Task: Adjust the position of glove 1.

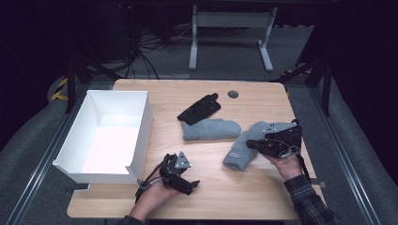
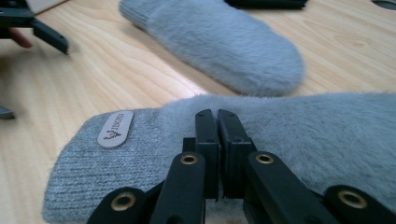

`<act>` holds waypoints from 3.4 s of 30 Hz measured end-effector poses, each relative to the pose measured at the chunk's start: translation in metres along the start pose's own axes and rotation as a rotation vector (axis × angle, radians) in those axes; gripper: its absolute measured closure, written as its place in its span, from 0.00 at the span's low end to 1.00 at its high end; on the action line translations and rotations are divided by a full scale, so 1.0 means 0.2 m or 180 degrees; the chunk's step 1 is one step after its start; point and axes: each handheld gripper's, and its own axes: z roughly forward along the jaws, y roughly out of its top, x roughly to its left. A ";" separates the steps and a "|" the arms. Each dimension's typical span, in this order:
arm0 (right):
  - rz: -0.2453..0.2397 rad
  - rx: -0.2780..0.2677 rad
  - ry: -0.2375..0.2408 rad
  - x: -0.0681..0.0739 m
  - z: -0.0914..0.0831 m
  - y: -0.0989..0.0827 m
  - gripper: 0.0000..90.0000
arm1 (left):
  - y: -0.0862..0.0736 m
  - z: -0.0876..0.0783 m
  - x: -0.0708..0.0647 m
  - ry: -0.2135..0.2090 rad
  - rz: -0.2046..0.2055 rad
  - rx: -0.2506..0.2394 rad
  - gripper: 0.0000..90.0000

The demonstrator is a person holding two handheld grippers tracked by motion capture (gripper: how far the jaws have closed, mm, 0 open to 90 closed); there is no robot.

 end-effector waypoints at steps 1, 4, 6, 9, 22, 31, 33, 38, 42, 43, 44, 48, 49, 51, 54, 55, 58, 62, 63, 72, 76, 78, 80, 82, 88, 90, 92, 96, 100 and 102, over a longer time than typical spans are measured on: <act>-0.0008 -0.0002 0.0009 0.02 0.00 0.00 0.99 | 0.00 0.00 0.00 0.0000 -0.0001 0.0000 0.00; -0.0018 -0.0031 0.0061 0.06 -0.01 0.01 0.99 | 0.00 0.00 0.00 0.0000 -0.0002 -0.0001 0.00; -0.0033 -0.0035 0.0103 0.09 0.00 0.02 0.99 | 0.00 0.00 0.00 0.0000 -0.0002 0.0000 0.00; -0.0042 -0.0046 0.0135 0.12 0.00 0.02 0.99 | 0.00 0.00 0.00 0.0000 -0.0001 -0.0001 0.00; -0.0235 0.0026 0.0421 0.32 0.08 0.03 0.99 | 0.00 0.00 0.00 0.0000 0.0000 0.0001 0.00; -0.0335 0.0125 0.0565 0.39 0.13 0.01 0.94 | 0.00 0.00 0.00 -0.0001 -0.0001 0.0000 0.00; -0.0334 0.0125 0.0571 0.39 0.13 0.01 0.85 | 0.00 0.00 0.00 -0.0001 -0.0001 -0.0001 0.00; -0.0319 0.0066 0.0513 0.35 0.11 0.02 0.85 | 0.00 0.00 0.00 -0.0001 -0.0001 0.0000 0.00; -0.0271 0.0055 0.0343 0.25 0.08 0.03 0.99 | 0.00 0.00 0.00 -0.0001 -0.0002 -0.0001 0.00; -0.0245 0.0057 0.0292 0.22 0.08 0.04 1.00 | 0.00 0.00 0.00 -0.0001 -0.0001 -0.0001 0.00; -0.0239 0.0055 0.0258 0.20 0.08 0.04 1.00 | 0.00 0.00 0.00 -0.0002 0.0000 -0.0001 0.00; -0.0162 0.0081 0.0133 0.09 0.11 0.06 1.00 | 0.00 0.00 0.00 -0.0003 -0.0001 -0.0002 0.00; -0.0136 0.0067 0.0122 0.07 0.12 0.06 1.00 | 0.00 0.00 0.00 -0.0003 -0.0002 -0.0001 0.00; -0.0117 0.0088 0.0092 0.03 0.15 0.07 1.00 | 0.00 0.00 0.00 -0.0003 -0.0002 -0.0001 0.00; -0.0123 0.0111 0.0116 0.00 0.20 0.08 1.00 | 0.00 0.00 0.00 -0.0003 -0.0002 -0.0001 0.00; -0.0144 0.0145 0.0119 0.00 0.23 0.08 1.00 | 0.00 0.00 0.00 -0.0003 -0.0002 -0.0001 0.00; -0.0150 0.0275 0.0111 -0.02 0.28 0.06 1.00 | 0.00 0.00 0.00 -0.0003 0.0000 -0.0001 0.00; -0.0183 0.0360 0.0096 -0.02 0.28 0.05 1.00 | 0.00 0.00 0.00 -0.0003 -0.0002 0.0000 0.00; -0.0183 0.0379 0.0089 -0.01 0.28 0.04 1.00 | 0.00 0.00 0.00 -0.0003 -0.0002 0.0000 0.00; -0.0142 0.0466 0.0017 0.00 0.17 -0.03 1.00 | 0.00 0.00 0.00 -0.0003 0.0000 -0.0001 0.00; -0.0132 0.0505 -0.0017 0.01 0.11 -0.08 1.00 | 0.00 0.00 0.00 -0.0003 0.0001 -0.0001 0.00; -0.0120 0.0504 -0.0020 0.02 0.08 -0.10 1.00 | 0.00 0.00 0.00 -0.0003 -0.0001 0.0000 0.00; -0.0119 0.0491 -0.0023 0.03 0.07 -0.12 1.00 | 0.00 0.00 0.00 -0.0004 0.0000 0.0000 0.00; -0.0101 0.0423 -0.0011 0.03 0.05 -0.12 0.95 | 0.00 0.00 0.00 -0.0004 0.0001 0.0000 0.00; -0.0096 0.0097 -0.0109 0.07 -0.06 -0.15 0.59 | 0.00 0.00 0.00 -0.0005 0.0001 -0.0001 0.00; -0.0090 0.0088 -0.0114 0.09 -0.08 -0.19 0.56 | 0.00 0.00 0.00 -0.0009 0.0007 0.0004 0.00; -0.0089 0.0057 -0.0113 0.11 -0.11 -0.23 0.49 | 0.01 0.00 0.01 -0.0028 0.0043 0.0039 0.00; -0.0075 0.0059 -0.0159 0.13 -0.14 -0.30 0.35 | 0.03 0.00 0.00 -0.0003 0.0035 0.0110 0.02; -0.0067 0.0162 -0.0073 0.15 -0.12 -0.37 0.27 | 0.05 -0.01 0.02 0.0058 0.0019 0.0138 0.04; -0.0103 0.0157 -0.0028 0.16 -0.10 -0.39 0.24 | 0.07 -0.02 0.03 0.0103 -0.0016 0.0145 0.04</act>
